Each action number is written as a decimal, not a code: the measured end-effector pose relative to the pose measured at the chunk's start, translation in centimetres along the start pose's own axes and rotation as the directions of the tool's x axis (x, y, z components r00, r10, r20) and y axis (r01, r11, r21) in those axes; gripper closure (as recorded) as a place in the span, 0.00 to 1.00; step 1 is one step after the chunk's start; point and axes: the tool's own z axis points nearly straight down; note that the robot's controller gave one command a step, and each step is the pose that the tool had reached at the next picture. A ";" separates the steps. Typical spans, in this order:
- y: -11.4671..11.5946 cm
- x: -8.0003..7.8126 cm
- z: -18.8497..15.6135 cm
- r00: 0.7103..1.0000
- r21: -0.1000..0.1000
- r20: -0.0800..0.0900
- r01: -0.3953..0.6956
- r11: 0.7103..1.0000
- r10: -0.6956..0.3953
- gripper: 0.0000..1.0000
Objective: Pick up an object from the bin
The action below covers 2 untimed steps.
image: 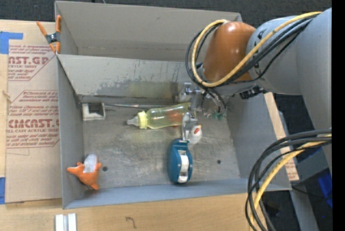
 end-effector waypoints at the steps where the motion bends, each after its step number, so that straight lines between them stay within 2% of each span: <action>1: 0.0 0.0 0.0 1.000 0.000 0.000 0.000 1.000 0.000 1.00; 2: 0.0 0.0 0.0 1.000 0.000 0.000 0.000 1.000 0.000 1.00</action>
Offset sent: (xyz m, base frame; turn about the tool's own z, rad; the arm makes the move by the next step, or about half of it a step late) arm 0.0000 0.0000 0.0000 0.0000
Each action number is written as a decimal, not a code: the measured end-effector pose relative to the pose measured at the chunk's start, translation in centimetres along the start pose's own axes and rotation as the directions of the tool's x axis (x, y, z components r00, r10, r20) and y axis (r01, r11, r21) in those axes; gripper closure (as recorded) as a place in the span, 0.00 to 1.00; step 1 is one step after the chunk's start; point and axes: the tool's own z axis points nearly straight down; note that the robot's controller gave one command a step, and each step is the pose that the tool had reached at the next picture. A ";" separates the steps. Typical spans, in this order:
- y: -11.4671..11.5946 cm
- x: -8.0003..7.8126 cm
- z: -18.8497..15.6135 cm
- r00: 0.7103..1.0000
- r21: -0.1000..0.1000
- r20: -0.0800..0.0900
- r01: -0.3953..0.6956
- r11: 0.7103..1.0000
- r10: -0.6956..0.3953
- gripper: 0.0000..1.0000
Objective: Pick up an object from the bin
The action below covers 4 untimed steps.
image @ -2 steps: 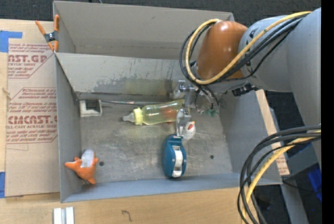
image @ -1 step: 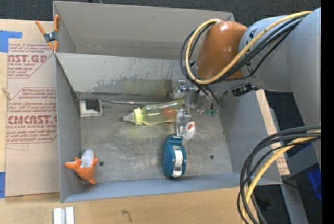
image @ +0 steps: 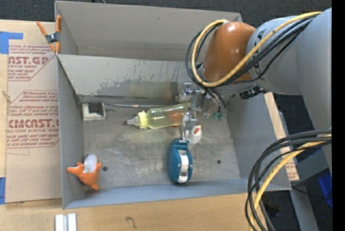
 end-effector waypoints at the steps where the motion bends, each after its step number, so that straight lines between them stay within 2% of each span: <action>1: 0.0 -0.1 0.2 1.000 0.000 0.012 -0.002 1.000 0.002 0.00; 2: 0.0 -0.2 0.2 1.000 0.000 0.011 -0.002 1.000 0.002 0.00; 3: 0.0 -0.1 0.2 1.000 0.000 0.008 -0.002 1.000 0.002 1.00; 4: 0.0 -0.1 0.2 1.000 0.000 0.008 -0.002 1.000 0.002 1.00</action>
Offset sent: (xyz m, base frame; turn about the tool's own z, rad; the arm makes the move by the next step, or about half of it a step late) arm 0.0000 0.0000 0.0000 0.0000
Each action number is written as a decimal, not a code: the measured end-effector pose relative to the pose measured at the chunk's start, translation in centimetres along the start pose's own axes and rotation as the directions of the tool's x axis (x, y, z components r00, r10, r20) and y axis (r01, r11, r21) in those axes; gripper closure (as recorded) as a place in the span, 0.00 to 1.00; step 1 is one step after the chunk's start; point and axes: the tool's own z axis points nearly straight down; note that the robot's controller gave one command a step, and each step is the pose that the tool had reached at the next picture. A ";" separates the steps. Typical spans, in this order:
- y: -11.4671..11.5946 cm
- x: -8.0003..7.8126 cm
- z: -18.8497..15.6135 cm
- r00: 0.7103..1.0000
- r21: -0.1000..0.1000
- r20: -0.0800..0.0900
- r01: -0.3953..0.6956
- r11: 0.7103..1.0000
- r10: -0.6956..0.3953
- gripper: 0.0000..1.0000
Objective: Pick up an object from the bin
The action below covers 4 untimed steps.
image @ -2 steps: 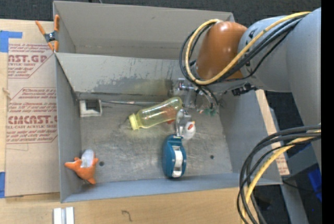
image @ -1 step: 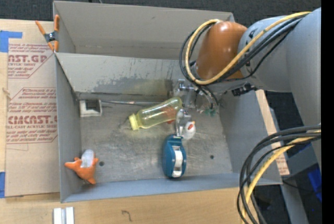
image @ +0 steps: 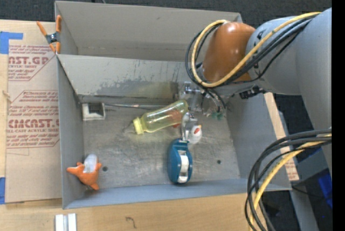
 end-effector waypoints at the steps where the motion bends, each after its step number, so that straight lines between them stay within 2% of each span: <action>1: 0.0 0.0 0.0 1.000 0.000 0.000 0.000 1.000 0.000 1.00; 4: 0.0 0.0 0.0 1.000 0.000 0.000 0.000 1.000 0.000 1.00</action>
Offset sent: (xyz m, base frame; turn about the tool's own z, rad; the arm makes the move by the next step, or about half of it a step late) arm 0.0000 0.0000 0.0000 0.0000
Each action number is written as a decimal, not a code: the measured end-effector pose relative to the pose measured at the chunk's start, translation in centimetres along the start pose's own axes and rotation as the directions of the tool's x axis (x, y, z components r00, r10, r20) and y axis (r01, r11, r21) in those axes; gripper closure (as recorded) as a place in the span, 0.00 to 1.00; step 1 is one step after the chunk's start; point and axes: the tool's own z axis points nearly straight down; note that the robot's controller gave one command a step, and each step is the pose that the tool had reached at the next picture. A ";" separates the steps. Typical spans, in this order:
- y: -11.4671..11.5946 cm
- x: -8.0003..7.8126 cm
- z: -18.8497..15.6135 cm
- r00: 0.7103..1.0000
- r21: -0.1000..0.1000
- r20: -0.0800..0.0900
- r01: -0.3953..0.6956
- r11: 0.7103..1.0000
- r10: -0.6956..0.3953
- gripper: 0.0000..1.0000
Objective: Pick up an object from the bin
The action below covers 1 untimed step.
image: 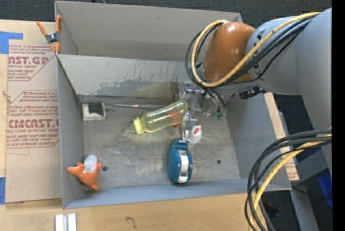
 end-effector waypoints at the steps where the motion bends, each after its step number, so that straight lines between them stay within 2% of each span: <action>1: 0.0 0.0 0.0 1.000 0.000 0.000 0.000 1.000 0.000 1.00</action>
Offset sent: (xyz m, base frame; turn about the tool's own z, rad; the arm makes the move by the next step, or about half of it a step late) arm 0.0000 0.0000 0.0000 0.0000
